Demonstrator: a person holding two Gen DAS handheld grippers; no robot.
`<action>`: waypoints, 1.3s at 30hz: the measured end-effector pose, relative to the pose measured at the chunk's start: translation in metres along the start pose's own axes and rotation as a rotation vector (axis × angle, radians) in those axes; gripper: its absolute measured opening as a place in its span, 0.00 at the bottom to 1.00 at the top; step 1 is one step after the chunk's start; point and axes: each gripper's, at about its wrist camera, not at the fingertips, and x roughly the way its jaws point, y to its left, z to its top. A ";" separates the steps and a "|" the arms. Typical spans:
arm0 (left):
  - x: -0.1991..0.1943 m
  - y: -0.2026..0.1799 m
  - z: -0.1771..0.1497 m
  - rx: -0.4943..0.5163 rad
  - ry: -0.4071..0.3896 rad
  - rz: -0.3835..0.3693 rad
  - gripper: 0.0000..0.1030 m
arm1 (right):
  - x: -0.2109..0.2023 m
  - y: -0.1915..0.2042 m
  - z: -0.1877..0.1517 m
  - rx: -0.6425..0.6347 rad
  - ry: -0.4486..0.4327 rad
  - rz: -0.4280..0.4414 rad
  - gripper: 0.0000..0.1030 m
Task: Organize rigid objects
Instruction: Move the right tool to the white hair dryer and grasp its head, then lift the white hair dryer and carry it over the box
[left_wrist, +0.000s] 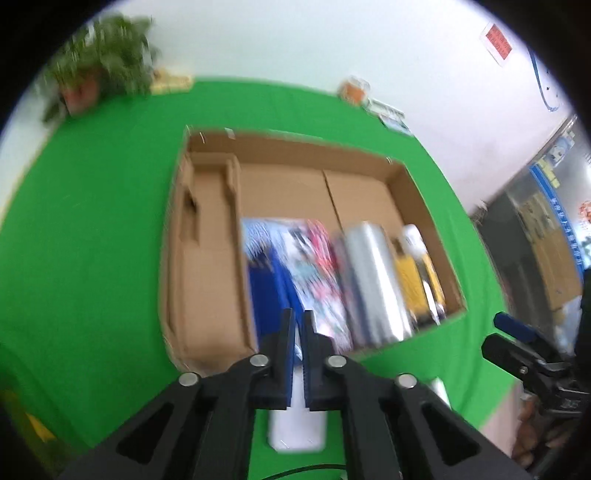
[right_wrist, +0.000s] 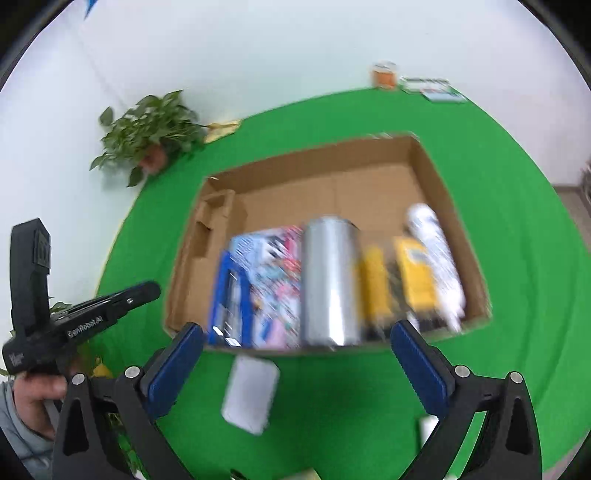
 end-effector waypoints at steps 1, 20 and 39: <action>-0.003 -0.003 -0.006 0.004 -0.005 -0.007 0.04 | 0.000 -0.018 -0.013 0.013 0.017 -0.019 0.99; 0.002 -0.126 -0.157 -0.136 0.231 -0.018 0.80 | 0.008 -0.171 -0.220 -0.023 0.352 0.023 0.84; 0.126 -0.207 -0.179 -0.146 0.482 -0.239 0.79 | -0.010 -0.197 -0.268 0.184 0.443 0.107 0.55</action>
